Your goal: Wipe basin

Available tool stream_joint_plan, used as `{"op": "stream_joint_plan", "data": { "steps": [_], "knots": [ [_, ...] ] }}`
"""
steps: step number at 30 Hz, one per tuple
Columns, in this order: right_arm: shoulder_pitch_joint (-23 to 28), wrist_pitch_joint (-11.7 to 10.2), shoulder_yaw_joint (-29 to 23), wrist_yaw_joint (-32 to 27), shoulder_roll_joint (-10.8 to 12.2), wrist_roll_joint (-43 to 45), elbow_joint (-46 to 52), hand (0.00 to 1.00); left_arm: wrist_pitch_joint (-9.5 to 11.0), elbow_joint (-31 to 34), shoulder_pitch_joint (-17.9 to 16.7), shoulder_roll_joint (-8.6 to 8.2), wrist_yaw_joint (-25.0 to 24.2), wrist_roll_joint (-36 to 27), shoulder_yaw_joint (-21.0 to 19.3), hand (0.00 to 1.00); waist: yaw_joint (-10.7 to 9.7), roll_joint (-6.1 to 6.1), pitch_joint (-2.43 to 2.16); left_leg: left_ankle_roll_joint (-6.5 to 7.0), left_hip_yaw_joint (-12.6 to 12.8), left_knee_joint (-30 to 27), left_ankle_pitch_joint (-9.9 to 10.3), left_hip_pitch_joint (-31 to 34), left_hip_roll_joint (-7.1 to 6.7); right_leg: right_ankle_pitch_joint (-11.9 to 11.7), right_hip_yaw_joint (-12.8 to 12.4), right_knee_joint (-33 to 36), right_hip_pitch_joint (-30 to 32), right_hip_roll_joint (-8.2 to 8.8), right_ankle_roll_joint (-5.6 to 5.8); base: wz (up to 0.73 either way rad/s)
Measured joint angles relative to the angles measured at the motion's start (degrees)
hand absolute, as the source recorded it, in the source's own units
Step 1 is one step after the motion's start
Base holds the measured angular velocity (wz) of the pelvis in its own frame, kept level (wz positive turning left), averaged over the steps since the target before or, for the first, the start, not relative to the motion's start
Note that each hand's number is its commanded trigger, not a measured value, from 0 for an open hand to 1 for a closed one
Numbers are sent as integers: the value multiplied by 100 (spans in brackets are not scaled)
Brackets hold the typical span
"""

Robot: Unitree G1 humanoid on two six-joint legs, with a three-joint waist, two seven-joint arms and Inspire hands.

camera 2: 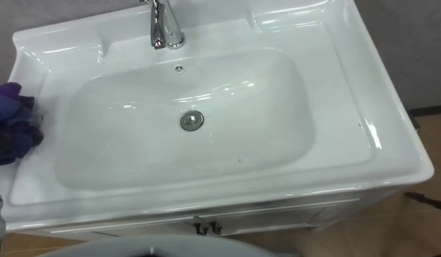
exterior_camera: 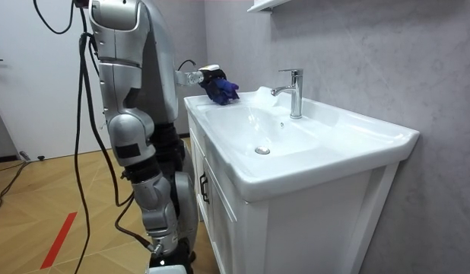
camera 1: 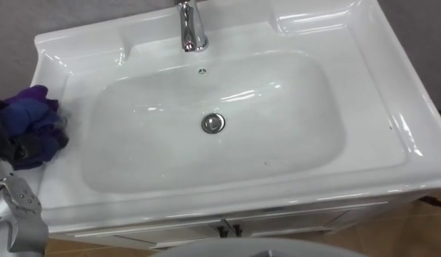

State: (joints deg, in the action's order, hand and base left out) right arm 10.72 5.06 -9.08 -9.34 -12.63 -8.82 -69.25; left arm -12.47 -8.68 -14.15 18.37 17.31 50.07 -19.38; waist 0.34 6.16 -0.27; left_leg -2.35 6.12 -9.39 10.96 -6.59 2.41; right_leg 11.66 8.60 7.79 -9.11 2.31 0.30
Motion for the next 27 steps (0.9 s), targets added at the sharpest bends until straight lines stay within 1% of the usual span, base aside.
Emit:
{"op": "stream_joint_plan", "data": {
  "steps": [2,4,5,6,8,9,18,23,27],
  "knots": [
    [3,0,0,0,0,-1,0,0,0,0,0,0,0,0,0,0,-7,17,-10,0,0,0,0,-1,0,0,-3,1,0,0,0,0],
    [2,0,1,0,0,1,0,0,3,0,0,-2,0,-4,1,0,-17,-4,4,0,1,-1,0,-2,0,0,2,8,-1,2,0,0],
    [2,0,1,0,1,1,-1,0,8,0,0,-3,0,-15,2,0,-20,7,-3,0,1,-1,0,-2,0,0,5,11,-1,3,0,0],
    [8,0,1,0,1,1,-1,0,27,-1,0,-3,1,-97,5,0,-22,-17,13,0,0,-1,0,-3,0,0,8,15,-2,4,0,0],
    [10,-2,1,0,1,0,-1,0,55,-1,0,-3,2,-205,13,0,-23,-13,13,0,-2,-1,0,-3,0,0,11,19,-2,4,1,0],
    [10,-4,2,0,1,0,-1,0,68,-1,0,-3,2,-238,15,0,-24,-26,23,0,-3,-1,0,-3,0,-1,13,21,-2,4,1,0],
    [-16,-25,11,16,2,25,-20,0,212,2,6,-6,23,-239,154,0,-19,-23,26,1,-6,-9,0,-1,-5,1,8,6,-1,9,3,0],
    [-24,-25,11,81,3,28,-19,0,245,28,81,-5,66,-235,154,0,-28,0,24,0,-7,-8,0,0,-5,2,-10,-8,2,8,4,0],
    [-13,-24,11,78,6,21,-6,0,249,221,84,-5,69,-204,154,0,-42,-5,28,0,-8,-2,0,-6,-5,1,-53,2,2,6,4,0]
  ]
}}
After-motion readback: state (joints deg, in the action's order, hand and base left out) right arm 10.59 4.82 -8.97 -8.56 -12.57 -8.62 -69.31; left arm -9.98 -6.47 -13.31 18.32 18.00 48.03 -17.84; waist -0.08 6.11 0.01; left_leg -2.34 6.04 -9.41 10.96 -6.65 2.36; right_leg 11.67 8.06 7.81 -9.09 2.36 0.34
